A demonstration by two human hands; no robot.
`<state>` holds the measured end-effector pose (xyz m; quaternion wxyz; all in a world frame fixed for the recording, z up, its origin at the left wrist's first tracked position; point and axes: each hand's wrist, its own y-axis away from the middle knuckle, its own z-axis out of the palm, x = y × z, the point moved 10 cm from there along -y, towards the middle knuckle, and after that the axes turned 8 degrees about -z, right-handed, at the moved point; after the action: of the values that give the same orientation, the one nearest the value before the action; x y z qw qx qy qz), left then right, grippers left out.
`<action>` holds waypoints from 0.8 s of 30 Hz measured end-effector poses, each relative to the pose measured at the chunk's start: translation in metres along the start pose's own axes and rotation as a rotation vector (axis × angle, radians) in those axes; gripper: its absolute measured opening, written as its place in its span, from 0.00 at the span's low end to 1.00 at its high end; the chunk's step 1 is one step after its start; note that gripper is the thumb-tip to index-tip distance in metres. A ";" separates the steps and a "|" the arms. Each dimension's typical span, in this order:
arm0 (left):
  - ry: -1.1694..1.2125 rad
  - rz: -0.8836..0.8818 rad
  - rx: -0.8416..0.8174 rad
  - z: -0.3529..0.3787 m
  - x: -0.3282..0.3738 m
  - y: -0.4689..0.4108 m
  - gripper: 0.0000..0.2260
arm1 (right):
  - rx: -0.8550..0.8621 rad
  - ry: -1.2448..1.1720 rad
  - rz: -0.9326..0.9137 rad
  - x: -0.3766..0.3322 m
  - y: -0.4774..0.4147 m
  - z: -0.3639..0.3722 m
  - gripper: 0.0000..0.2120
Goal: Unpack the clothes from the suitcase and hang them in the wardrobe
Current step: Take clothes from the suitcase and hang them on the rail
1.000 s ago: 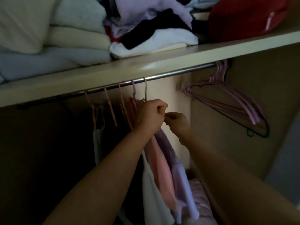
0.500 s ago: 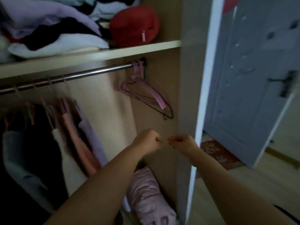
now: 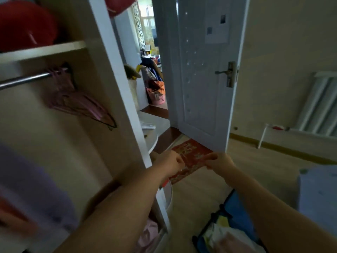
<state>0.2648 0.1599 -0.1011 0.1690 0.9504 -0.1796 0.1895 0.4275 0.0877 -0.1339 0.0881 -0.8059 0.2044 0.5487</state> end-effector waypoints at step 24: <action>-0.023 0.058 -0.455 0.240 0.046 -0.124 0.08 | 0.299 0.017 0.651 0.283 0.018 -0.085 0.07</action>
<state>0.4264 0.1624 -0.3225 0.3712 0.8844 -0.2469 0.1381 0.5812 -0.0252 -0.3599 0.0238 -0.6812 0.5292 0.5053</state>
